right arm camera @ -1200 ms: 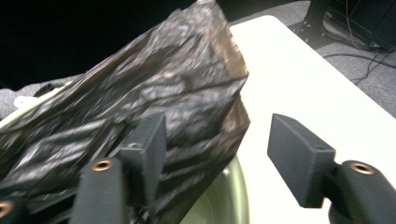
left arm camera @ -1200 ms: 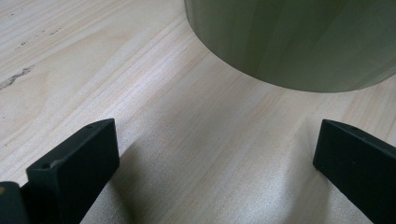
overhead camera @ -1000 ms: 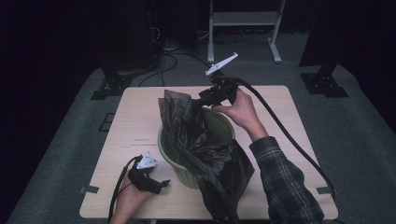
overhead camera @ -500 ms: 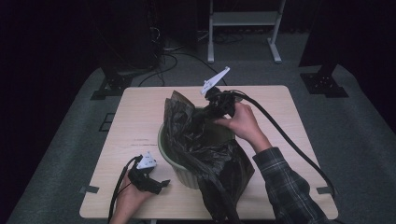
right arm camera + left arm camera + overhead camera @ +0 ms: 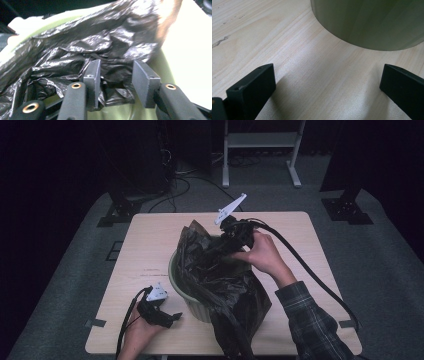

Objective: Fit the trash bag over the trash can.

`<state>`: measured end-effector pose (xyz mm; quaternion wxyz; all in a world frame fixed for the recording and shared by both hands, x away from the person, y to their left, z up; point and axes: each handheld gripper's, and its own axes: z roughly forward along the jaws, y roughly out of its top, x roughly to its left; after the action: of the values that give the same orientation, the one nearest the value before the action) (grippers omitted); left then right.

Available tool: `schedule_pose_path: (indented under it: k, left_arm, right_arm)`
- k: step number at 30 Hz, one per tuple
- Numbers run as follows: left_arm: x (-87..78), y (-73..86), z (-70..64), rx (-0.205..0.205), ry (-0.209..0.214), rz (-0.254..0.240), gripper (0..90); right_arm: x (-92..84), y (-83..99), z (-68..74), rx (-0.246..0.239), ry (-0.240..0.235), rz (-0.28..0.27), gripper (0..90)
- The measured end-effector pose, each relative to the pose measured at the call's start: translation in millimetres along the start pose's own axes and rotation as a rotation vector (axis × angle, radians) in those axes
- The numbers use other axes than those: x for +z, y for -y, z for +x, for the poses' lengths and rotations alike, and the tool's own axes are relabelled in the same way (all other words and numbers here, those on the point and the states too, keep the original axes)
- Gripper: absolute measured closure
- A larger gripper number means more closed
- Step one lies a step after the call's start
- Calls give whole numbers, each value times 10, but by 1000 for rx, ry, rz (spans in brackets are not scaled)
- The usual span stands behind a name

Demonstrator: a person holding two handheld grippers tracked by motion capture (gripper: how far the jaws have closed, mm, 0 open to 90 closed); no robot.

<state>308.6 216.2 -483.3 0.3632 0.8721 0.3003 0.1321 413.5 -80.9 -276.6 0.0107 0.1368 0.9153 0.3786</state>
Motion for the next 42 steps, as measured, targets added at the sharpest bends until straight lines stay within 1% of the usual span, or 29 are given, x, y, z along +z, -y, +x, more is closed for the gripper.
schedule_pose_path:
  k: [2,3,4,5,8,10,12,17,19,20,23,28,31,35,38,40,42]
  left_arm:
    - [1,0,0,-1,0,-1,0]
    - [0,0,0,0,1,0,0]
    - [0,0,0,-1,0,-1,0]
    - [0,0,0,-1,0,0,0]
    - [0,0,0,-1,0,-1,0]
    - [0,0,0,-1,0,-1,0]
    - [0,0,1,-1,0,0,0]
    - [1,0,0,-2,0,-1,0]
    - [0,0,0,-2,0,-1,0]
    - [0,0,0,-2,-1,-1,0]
    - [0,1,-1,-3,-2,-1,0]
    - [0,1,-1,-4,-2,-1,0]
    - [0,1,-1,-4,-2,-1,0]
    - [-1,2,-1,-4,-3,-1,0]
    - [-1,2,-2,-4,-4,-1,0]
    - [-1,2,-2,-4,-4,-1,0]
    - [-2,3,-2,-4,-5,-1,0]
  right_arm:
    - [-72,11,-23,9,7,-28,533]
    - [-114,26,-24,14,11,-52,533]
    - [-152,49,-32,19,0,-75,515]
    - [-187,76,-39,29,-5,-95,477]
    - [-283,179,-54,48,11,-137,360]
    - [-353,260,-45,66,12,-167,315]
    - [-417,338,-21,66,24,-188,293]
    - [-588,538,54,66,29,-221,292]
    - [-641,631,82,68,32,-226,294]
    - [-665,689,98,74,36,-219,294]
    - [-710,833,128,81,47,-218,295]
    - [-782,1116,174,98,42,-255,300]
    - [-786,1286,217,106,35,-263,301]
    - [-745,1466,272,124,24,-258,300]
    - [-686,1606,304,137,8,-260,307]
    - [-622,1688,323,147,0,-247,323]
    - [-551,1759,337,154,-6,-236,362]
